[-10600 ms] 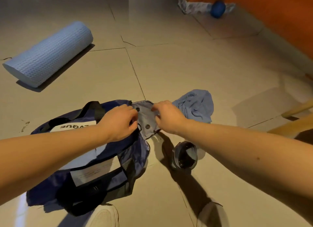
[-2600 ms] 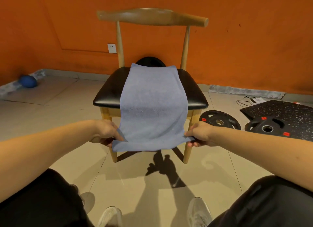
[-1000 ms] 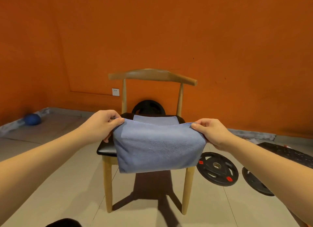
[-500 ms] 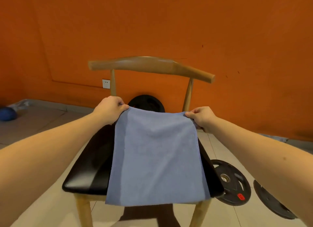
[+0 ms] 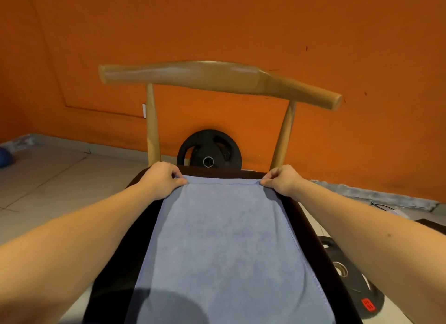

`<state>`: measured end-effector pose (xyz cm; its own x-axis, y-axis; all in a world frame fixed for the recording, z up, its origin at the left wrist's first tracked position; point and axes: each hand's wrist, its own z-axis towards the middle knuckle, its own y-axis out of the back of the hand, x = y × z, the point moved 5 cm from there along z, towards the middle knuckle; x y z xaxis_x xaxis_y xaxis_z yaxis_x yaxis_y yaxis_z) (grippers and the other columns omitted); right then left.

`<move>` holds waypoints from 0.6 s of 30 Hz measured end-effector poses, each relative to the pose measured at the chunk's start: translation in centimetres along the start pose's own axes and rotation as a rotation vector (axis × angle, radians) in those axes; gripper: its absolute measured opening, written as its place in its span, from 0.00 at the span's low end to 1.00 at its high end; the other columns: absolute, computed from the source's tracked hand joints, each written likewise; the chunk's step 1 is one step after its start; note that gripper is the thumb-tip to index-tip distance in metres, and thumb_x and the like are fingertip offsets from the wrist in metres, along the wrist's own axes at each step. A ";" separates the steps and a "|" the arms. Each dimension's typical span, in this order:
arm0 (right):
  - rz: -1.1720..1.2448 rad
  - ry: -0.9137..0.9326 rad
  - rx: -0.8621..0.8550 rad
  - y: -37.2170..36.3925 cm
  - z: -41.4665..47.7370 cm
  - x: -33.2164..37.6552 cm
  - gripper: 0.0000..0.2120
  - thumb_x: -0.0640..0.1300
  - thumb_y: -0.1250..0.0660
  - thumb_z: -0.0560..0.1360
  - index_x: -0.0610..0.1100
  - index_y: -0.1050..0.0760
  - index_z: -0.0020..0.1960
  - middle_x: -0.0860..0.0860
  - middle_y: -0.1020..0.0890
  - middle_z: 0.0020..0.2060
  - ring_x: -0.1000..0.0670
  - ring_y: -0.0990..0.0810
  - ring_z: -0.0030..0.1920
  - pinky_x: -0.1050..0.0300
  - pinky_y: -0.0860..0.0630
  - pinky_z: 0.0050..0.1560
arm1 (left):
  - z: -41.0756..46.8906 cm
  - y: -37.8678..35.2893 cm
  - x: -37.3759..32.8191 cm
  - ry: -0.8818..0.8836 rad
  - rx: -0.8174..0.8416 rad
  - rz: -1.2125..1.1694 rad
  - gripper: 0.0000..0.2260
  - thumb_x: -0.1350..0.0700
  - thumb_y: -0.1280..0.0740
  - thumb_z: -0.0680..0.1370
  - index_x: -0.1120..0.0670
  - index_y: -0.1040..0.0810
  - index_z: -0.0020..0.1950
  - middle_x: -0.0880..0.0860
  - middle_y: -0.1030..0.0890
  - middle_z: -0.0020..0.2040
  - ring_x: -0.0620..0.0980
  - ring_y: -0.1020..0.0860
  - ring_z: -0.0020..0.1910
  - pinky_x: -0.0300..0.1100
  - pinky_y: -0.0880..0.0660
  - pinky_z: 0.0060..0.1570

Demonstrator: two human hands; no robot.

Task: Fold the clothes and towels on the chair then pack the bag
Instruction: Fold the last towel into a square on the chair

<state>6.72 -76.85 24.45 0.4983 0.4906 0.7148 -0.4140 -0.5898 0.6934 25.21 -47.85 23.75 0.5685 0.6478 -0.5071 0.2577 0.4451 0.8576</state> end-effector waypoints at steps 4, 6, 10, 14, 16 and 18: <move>0.114 -0.020 -0.005 0.5 0.1 0.2 0.05 0.40 0.24 0.76 0.37 0.15 0.45 0.46 0.16 0.42 0.50 0.20 0.44 0.54 0.23 0.52 | -0.1 0.4 -0.6 0.005 -0.017 -0.080 0.07 0.50 0.26 0.78 0.51 0.15 0.42 0.50 0.16 0.43 0.49 0.20 0.45 0.49 0.21 0.47; 0.159 -0.023 -0.025 1.1 -0.3 0.5 0.06 0.39 0.24 0.76 0.35 0.15 0.47 0.44 0.15 0.44 0.47 0.19 0.48 0.51 0.22 0.56 | -0.4 1.4 -1.3 0.009 -0.067 -0.172 0.07 0.51 0.26 0.78 0.53 0.15 0.43 0.51 0.16 0.43 0.50 0.20 0.45 0.47 0.22 0.45; 0.175 0.007 -0.054 3.8 -2.7 2.5 0.05 0.38 0.26 0.76 0.35 0.15 0.47 0.43 0.15 0.46 0.46 0.19 0.48 0.53 0.21 0.51 | -2.5 5.6 -3.1 -0.004 -0.116 -0.322 0.08 0.50 0.27 0.78 0.53 0.16 0.44 0.52 0.17 0.44 0.49 0.20 0.47 0.44 0.24 0.44; 0.161 0.050 -0.090 8.5 -6.5 5.4 0.05 0.38 0.28 0.78 0.37 0.15 0.45 0.43 0.16 0.44 0.47 0.21 0.42 0.57 0.25 0.36 | -6.0 11.1 -5.5 -0.037 -0.142 -0.348 0.07 0.50 0.26 0.78 0.52 0.15 0.45 0.51 0.16 0.45 0.49 0.19 0.48 0.44 0.22 0.46; 0.144 0.082 -0.106 11.2 -8.9 7.1 0.06 0.38 0.29 0.78 0.37 0.15 0.46 0.40 0.16 0.46 0.46 0.22 0.42 0.53 0.24 0.39 | -8.4 14.1 -7.0 -0.068 -0.160 -0.338 0.06 0.50 0.26 0.78 0.52 0.15 0.45 0.50 0.15 0.45 0.48 0.19 0.47 0.41 0.22 0.44; 0.139 0.130 -0.114 13.8 -11.5 9.0 0.06 0.38 0.29 0.78 0.36 0.15 0.47 0.38 0.16 0.47 0.45 0.22 0.43 0.50 0.24 0.41 | -10.9 17.3 -8.7 -0.097 -0.177 -0.316 0.07 0.50 0.26 0.77 0.52 0.14 0.44 0.49 0.15 0.43 0.47 0.19 0.45 0.38 0.24 0.40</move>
<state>-3.28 -73.18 41.49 0.3313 0.4926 0.8047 -0.5587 -0.5848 0.5880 16.18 -39.02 42.10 0.5558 0.4034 -0.7269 0.2981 0.7195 0.6273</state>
